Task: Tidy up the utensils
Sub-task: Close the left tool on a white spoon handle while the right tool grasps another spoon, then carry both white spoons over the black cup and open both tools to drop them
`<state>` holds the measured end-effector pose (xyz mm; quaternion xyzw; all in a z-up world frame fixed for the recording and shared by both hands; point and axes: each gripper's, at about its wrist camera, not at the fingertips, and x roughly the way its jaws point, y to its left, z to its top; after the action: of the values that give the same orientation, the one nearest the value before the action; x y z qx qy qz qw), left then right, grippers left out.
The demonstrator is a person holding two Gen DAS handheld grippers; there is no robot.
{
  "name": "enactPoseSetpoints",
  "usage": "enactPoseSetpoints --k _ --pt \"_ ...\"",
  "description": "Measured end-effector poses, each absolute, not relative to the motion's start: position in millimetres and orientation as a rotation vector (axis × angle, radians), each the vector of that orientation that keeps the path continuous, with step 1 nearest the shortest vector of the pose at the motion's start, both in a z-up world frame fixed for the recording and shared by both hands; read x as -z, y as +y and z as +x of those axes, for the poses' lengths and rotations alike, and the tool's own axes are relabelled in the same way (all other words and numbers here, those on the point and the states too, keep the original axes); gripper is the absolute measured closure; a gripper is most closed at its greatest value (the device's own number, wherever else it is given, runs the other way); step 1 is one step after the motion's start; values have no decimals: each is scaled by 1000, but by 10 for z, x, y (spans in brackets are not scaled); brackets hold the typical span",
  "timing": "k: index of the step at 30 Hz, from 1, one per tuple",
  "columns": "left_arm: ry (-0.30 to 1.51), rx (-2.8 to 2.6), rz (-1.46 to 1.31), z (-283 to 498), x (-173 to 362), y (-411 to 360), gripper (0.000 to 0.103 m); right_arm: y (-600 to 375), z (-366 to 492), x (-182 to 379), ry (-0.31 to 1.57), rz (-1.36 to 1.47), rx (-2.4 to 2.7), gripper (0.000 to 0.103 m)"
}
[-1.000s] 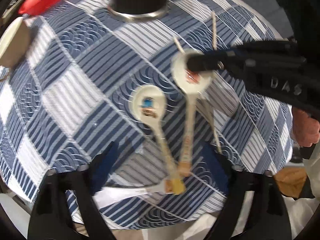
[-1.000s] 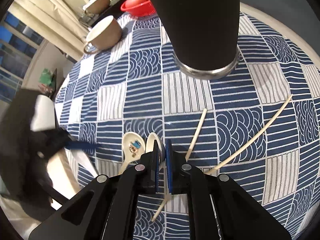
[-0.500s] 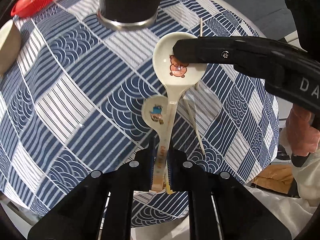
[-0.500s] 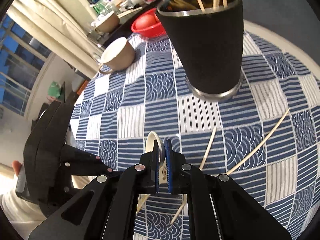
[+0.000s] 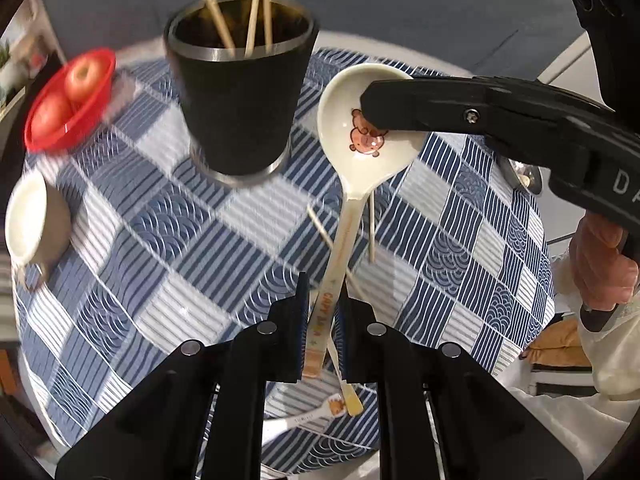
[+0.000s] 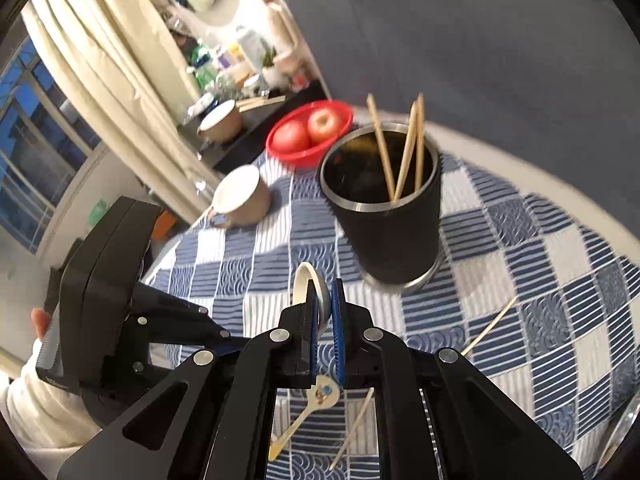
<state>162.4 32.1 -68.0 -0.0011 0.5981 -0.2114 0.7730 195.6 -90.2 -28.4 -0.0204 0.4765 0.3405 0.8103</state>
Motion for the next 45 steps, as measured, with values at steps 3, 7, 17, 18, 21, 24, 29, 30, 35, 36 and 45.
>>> enactPoseSetpoints --k 3,7,17,18,21,24,29,30,35,36,45 --pt "1262 477 25 1723 544 281 90 -963 2015 106 978 -40 -709 97" --pt "1220 512 27 1873 357 279 90 -1000 2081 -102 925 -48 -689 96" --pt "1098 544 46 2314 -150 302 87 -1035 2251 -714 774 -95 -643 96" --pt "1091 547 46 2338 -180 305 87 -1028 2262 -748 764 -102 -639 96" --pt "1064 561 54 2432 -285 306 87 -1004 2295 -877 726 -124 -621 96" --pt "1053 567 59 2517 -320 306 87 -988 2322 -944 706 -138 -605 95" --pt "1048 574 72 2612 -314 306 86 -922 2328 -981 689 -172 -586 94" --pt "1053 577 67 2638 -297 318 86 -900 2332 -977 690 -179 -583 94" --pt "1070 584 58 2745 -224 343 86 -824 2368 -918 696 -204 -573 94" --pt "1075 590 57 2770 -203 346 85 -818 2374 -906 697 -207 -570 94" --pt "1084 478 1 2992 80 521 26 -770 2458 -713 685 -269 -479 32"
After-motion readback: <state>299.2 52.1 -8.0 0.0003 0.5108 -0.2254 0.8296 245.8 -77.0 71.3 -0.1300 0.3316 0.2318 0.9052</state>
